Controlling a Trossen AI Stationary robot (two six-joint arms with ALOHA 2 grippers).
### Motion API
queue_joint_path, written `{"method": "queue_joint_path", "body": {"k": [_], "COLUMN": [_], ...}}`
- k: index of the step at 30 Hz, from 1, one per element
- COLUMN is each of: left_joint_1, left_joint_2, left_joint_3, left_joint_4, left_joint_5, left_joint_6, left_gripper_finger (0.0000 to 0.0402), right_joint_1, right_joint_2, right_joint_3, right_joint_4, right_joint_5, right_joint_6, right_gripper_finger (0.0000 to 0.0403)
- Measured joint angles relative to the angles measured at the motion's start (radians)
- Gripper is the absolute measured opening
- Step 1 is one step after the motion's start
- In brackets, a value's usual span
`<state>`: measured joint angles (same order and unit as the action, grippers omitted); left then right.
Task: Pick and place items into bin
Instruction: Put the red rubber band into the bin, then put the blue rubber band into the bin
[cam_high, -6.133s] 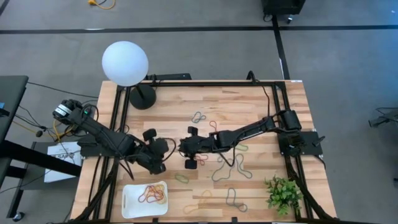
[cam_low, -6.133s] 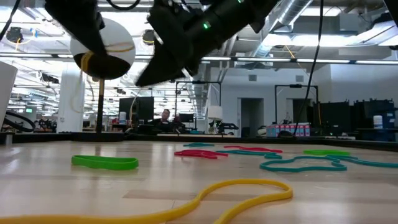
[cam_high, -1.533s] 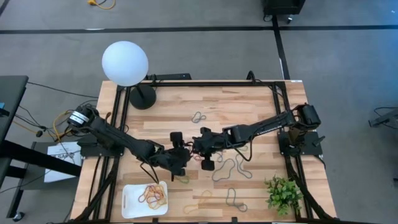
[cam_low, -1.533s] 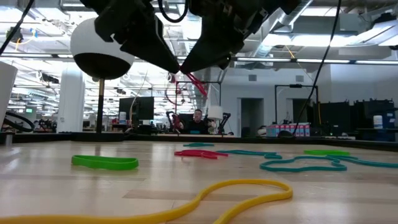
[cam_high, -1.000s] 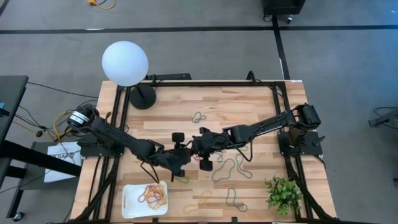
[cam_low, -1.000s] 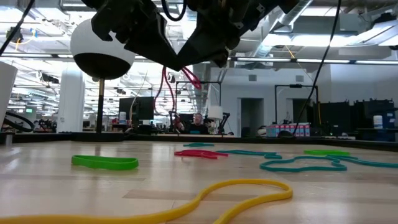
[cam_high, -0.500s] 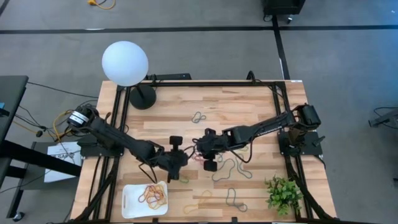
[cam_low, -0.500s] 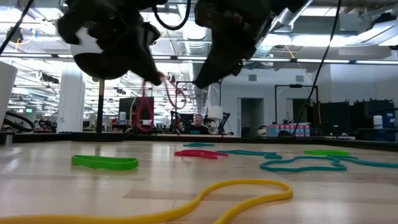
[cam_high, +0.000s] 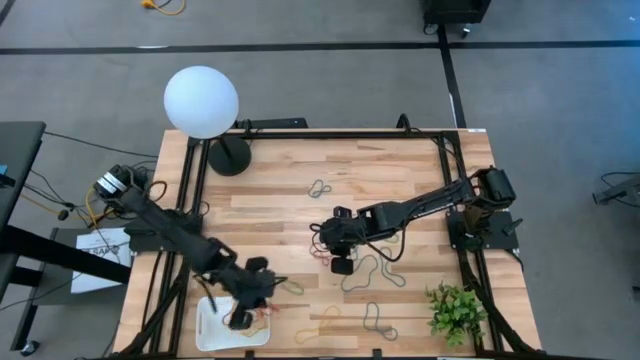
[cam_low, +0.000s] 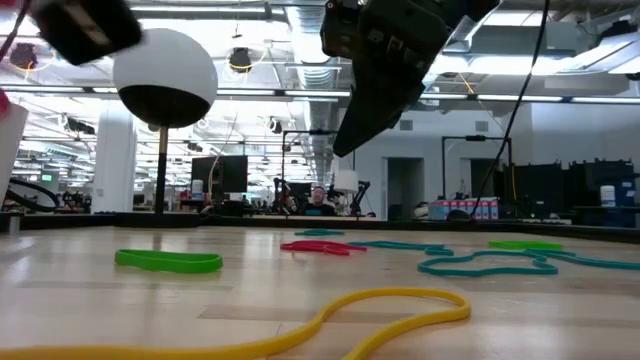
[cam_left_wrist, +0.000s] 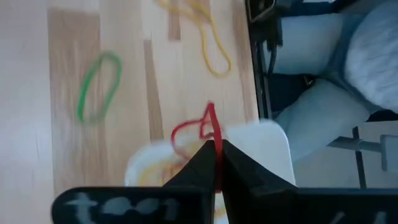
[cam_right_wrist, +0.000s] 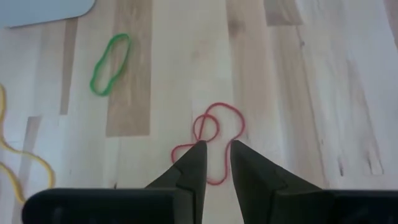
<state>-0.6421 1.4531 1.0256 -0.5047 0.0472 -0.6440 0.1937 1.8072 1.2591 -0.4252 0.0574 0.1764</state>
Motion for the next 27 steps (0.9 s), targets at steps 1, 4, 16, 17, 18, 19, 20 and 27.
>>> {"method": "queue_joint_path", "body": {"k": [1, 4, 16, 17, 18, 19, 20, 27], "left_joint_1": [-0.020, -0.085, -0.228, -0.228, -0.228, -0.228, -0.228, -0.226], "left_joint_2": [-0.009, -0.019, 0.022, 0.021, 0.021, 0.022, 0.021, 0.022], "left_joint_3": [0.000, 0.000, 0.000, 0.000, 0.000, 0.000, 0.000, 0.000], "left_joint_4": [-0.021, -0.089, -0.214, -0.209, -0.211, -0.217, -0.221, -0.224], "left_joint_5": [-0.017, -0.040, -0.265, -0.265, -0.264, -0.264, -0.264, -0.266], "left_joint_6": [-0.040, -0.221, -0.616, -0.617, -0.617, -0.617, -0.617, -0.571], "left_gripper_finger": [0.0000, 0.0000, 0.0013, 0.0017, 0.0020, 0.0025, 0.0029, 0.0057], "right_joint_1": [-0.003, -0.008, -0.013, -0.013, -0.013, -0.013, -0.013, -0.014], "right_joint_2": [0.000, 0.000, 0.000, 0.000, 0.000, 0.000, 0.000, 0.000], "right_joint_3": [0.000, 0.000, 0.000, 0.000, 0.000, 0.000, 0.000, 0.000], "right_joint_4": [0.000, 0.000, 0.015, 0.015, 0.017, 0.018, 0.018, 0.017], "right_joint_5": [0.000, 0.000, 0.000, 0.000, 0.000, 0.000, 0.000, -0.007], "right_joint_6": [0.000, 0.000, 0.000, 0.000, 0.000, 0.000, 0.000, -0.001], "right_gripper_finger": [0.0068, 0.0068, 0.0068, 0.0068, 0.0068, 0.0068, 0.0068, 0.0068]}}
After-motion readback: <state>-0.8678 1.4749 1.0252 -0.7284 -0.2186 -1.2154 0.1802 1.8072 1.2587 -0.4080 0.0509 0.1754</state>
